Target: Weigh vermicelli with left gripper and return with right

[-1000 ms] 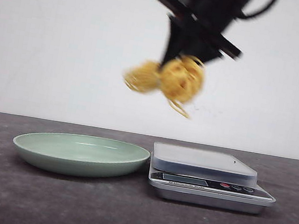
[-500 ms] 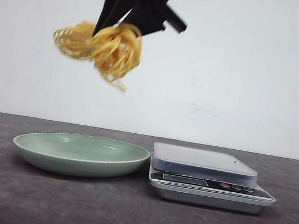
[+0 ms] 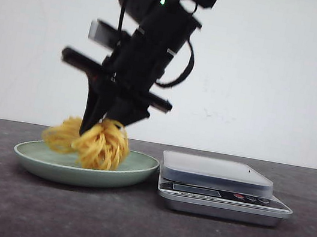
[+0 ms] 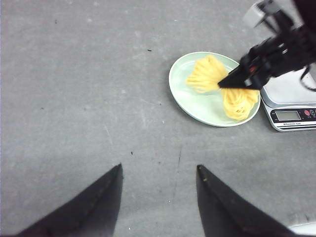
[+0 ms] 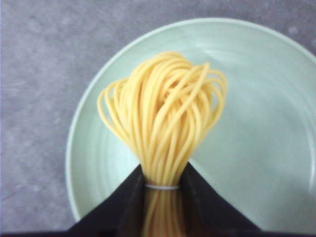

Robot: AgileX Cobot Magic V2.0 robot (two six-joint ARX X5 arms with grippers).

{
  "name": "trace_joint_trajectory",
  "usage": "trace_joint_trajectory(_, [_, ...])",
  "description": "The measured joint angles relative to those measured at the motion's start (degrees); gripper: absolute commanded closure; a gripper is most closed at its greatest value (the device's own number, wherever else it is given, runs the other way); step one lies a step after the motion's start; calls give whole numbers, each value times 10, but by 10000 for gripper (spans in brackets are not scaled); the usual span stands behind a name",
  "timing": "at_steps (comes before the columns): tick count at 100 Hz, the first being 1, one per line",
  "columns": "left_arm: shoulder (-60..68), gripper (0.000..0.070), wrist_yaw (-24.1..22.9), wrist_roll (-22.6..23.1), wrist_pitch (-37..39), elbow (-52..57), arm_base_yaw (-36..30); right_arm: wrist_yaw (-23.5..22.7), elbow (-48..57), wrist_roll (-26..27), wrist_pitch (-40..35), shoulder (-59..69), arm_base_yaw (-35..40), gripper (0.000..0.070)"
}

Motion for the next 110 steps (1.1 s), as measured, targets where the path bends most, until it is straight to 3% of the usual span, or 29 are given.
trace_joint_trajectory(18, [0,432,0,-1,-2,0,0,0,0,0,2,11,-2,670])
trace_joint_trajectory(23, [0,432,0,-1,-3,0,0,0,0,0,7,11,-2,564])
trace_joint_trajectory(32, [0,432,0,-1,-4,0,0,-2,0,0,9,11,-3,281])
trace_joint_trajectory(36, [0,432,0,-1,-4,0,0,-8,0,0,10,11,-7,215])
trace_joint_trajectory(63, [0,432,0,-1,-5,0,0,-24,30,-2,-43,1,-29,214])
trace_joint_trajectory(110, [0,432,0,2,0,0,0,112,53,-80,-207,-285,-50,217])
